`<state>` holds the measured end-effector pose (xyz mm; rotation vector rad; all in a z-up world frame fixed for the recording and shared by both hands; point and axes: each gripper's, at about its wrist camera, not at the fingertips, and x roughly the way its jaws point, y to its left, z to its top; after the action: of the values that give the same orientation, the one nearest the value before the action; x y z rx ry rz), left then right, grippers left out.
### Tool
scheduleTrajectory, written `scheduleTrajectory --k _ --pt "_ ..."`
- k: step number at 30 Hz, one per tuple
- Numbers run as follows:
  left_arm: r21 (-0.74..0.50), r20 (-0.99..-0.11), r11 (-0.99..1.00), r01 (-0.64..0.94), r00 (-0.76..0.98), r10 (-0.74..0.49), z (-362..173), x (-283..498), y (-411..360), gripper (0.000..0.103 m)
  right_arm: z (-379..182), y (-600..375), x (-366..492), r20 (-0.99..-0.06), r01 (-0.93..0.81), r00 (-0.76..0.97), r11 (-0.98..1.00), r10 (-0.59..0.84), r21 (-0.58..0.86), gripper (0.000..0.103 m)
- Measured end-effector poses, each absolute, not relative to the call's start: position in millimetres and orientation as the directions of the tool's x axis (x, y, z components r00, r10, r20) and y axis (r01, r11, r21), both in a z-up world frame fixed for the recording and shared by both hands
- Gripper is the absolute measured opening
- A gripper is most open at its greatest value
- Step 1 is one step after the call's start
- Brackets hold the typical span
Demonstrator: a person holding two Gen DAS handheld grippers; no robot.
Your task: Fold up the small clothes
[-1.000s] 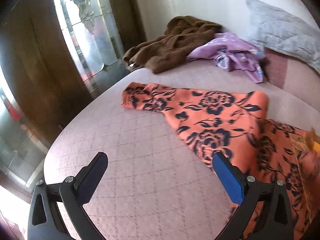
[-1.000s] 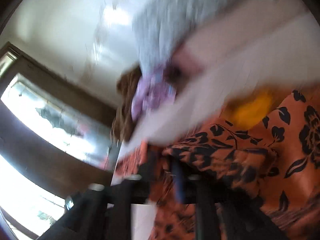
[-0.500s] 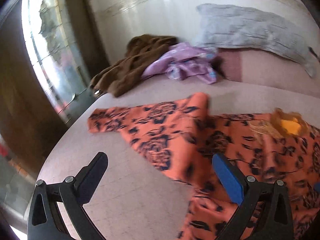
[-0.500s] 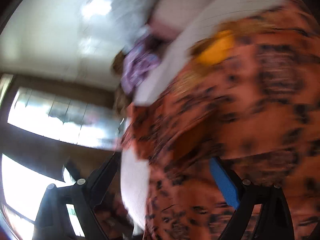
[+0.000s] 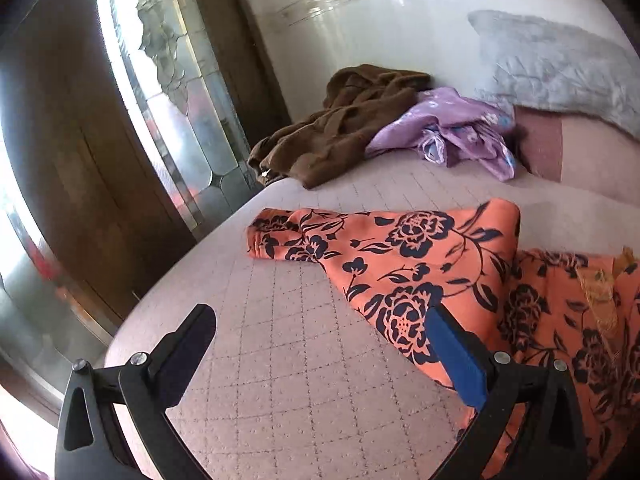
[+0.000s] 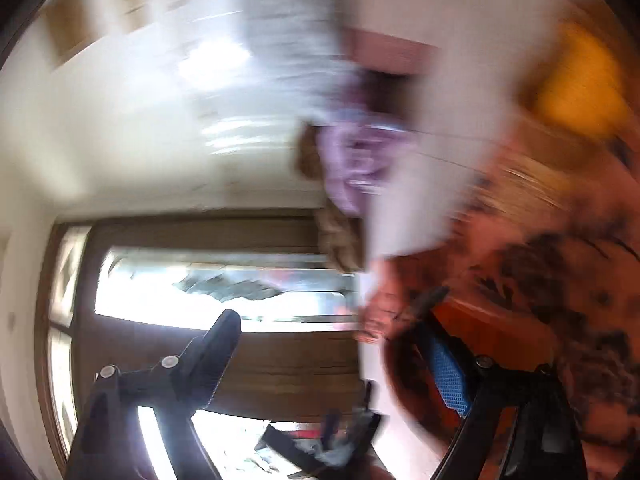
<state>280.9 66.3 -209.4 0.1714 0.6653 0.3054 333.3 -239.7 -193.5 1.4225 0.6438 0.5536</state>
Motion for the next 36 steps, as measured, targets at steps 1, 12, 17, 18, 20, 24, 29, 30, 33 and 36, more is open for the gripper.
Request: scheduleTrajectory --k 1,12,17,18,20,24,29,30,33,36 --pt "0.238 -0.585 0.948 -0.213 0.747 0.315 -209 281 66 0.103 -186 -239 332 -0.073 0.004 0.71 0.1 0.701 0.995 0.089" --pt "0.27 -0.611 0.957 -0.1 0.75 0.251 -215 277 43 0.103 -207 -230 328 -0.324 0.16 0.633 0.29 0.704 0.944 0.066" --pt "0.215 -0.659 0.953 -0.215 0.688 0.304 -218 287 73 0.103 -154 -197 336 -0.278 0.066 0.539 0.289 0.795 0.955 0.077" --pt "0.209 -0.659 0.951 -0.226 0.687 0.308 -217 288 75 0.103 -147 -190 336 -0.287 0.066 0.518 0.297 0.806 0.953 0.079" --pt "0.214 -0.646 0.949 -0.23 0.696 0.314 -215 286 76 0.103 -130 -183 333 -0.323 0.044 0.506 0.35 0.8 0.936 0.079" --pt "0.213 -0.657 0.951 -0.222 0.688 0.308 -215 287 81 0.103 -119 -193 317 -0.425 0.016 0.569 0.508 0.704 0.861 0.076" --pt "0.077 -0.732 0.932 -0.354 0.614 0.294 -219 302 136 0.103 -193 -206 303 -0.701 0.219 0.491 0.706 0.517 0.674 0.038" --pt "0.047 -0.746 0.919 -0.392 0.598 0.293 -222 304 151 0.103 -207 -207 297 -0.734 0.241 0.479 0.732 0.481 0.637 0.038" --pt "-0.062 -0.792 0.887 -0.458 0.562 0.236 -234 312 187 0.103 -244 -212 272 -0.802 0.269 0.456 0.8 0.385 0.537 0.034" --pt "-0.181 -0.823 0.86 -0.477 0.552 0.133 -248 323 205 0.1 -260 -222 246 -0.744 0.217 0.527 0.782 0.41 0.585 0.029"
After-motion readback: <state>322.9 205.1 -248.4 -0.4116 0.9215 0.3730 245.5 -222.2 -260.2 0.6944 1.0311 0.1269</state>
